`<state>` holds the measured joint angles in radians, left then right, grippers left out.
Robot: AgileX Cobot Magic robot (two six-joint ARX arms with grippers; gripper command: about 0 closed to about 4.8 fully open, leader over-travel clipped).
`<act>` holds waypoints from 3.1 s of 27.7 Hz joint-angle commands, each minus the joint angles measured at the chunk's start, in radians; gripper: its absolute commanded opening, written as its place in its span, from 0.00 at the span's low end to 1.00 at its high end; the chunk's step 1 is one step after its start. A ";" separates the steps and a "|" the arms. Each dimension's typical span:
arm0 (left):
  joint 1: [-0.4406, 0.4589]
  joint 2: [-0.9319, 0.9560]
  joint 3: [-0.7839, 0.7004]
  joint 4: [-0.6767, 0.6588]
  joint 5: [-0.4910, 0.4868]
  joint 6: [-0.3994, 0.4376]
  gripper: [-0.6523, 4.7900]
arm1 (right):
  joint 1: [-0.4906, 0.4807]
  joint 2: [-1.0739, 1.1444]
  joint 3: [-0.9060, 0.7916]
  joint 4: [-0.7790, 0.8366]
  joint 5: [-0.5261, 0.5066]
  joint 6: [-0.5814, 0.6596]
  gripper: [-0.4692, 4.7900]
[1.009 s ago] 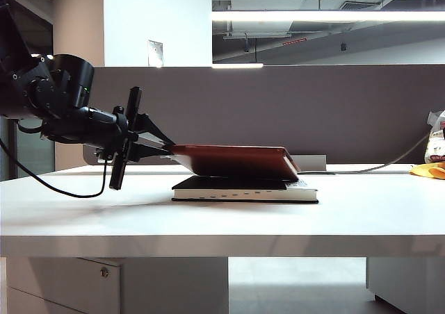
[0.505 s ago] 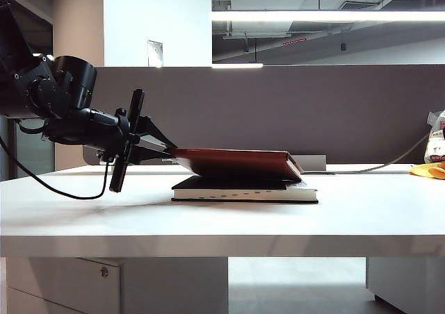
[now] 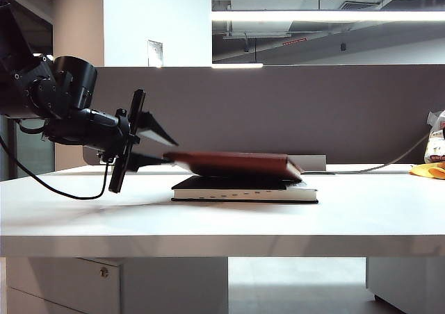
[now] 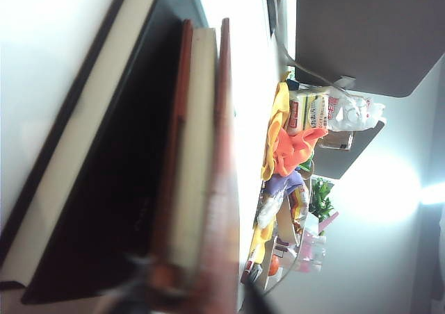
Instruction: Pick up the red book and place it on top of the black book.
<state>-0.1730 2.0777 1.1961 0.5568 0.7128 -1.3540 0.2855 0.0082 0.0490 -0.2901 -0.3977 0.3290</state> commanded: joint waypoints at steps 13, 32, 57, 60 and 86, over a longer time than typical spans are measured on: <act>-0.001 -0.004 0.016 0.020 0.006 0.042 0.63 | 0.001 0.000 0.006 0.002 -0.013 0.012 0.19; 0.026 -0.059 0.017 0.099 0.182 0.179 0.11 | 0.001 0.000 0.006 0.003 -0.013 0.012 0.19; -0.162 -0.093 0.022 -0.391 0.079 0.546 0.11 | 0.001 0.001 0.006 0.003 -0.013 0.012 0.19; -0.185 -0.093 0.024 -0.457 0.045 0.608 0.11 | 0.001 0.001 0.006 0.003 -0.015 0.012 0.19; -0.282 -0.072 0.277 -0.990 -0.225 0.992 0.11 | 0.001 0.002 0.006 0.003 -0.031 0.012 0.19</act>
<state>-0.4423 2.0113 1.4689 -0.4156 0.5030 -0.4099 0.2855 0.0086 0.0490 -0.2901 -0.4221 0.3370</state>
